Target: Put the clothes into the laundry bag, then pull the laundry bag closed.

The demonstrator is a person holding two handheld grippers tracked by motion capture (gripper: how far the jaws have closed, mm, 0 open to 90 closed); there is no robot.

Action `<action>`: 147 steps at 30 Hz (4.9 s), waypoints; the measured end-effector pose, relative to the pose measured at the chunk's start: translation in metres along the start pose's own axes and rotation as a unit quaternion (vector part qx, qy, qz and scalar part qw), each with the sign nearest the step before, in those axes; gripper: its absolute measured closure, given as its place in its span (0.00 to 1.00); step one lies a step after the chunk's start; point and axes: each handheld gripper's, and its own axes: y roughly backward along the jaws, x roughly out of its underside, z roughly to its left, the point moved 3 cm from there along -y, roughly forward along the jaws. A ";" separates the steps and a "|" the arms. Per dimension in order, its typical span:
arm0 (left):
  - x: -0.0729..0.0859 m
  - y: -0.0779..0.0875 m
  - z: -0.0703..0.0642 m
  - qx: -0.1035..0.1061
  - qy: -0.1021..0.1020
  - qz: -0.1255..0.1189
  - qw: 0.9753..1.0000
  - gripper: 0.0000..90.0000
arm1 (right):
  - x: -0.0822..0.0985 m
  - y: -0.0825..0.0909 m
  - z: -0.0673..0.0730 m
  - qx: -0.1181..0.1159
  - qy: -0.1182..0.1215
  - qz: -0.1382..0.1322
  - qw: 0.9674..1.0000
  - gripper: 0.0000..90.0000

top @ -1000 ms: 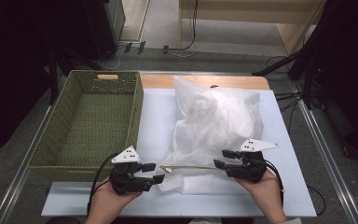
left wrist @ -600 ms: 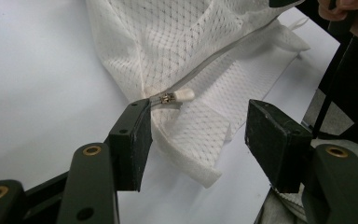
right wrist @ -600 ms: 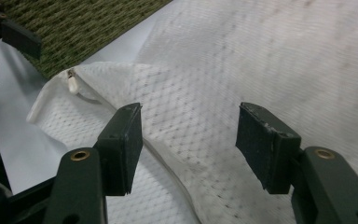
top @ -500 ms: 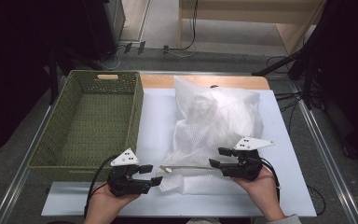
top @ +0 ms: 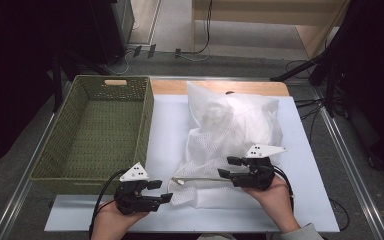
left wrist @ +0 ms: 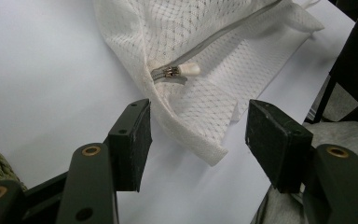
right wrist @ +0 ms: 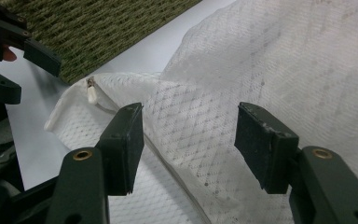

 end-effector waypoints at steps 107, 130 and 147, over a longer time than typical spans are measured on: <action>-0.008 -0.009 -0.008 -0.003 -0.030 0.000 1.000 0.46 | -0.018 -0.073 0.071 -0.092 0.044 0.071 0.992 0.97; -0.041 -0.047 0.001 0.054 -0.017 0.080 0.995 0.73 | -0.019 -0.044 0.069 -0.097 0.037 0.050 0.993 0.97; -0.042 -0.048 -0.003 0.036 -0.039 0.067 0.996 0.95 | -0.018 -0.042 0.068 -0.112 0.043 0.048 0.992 0.87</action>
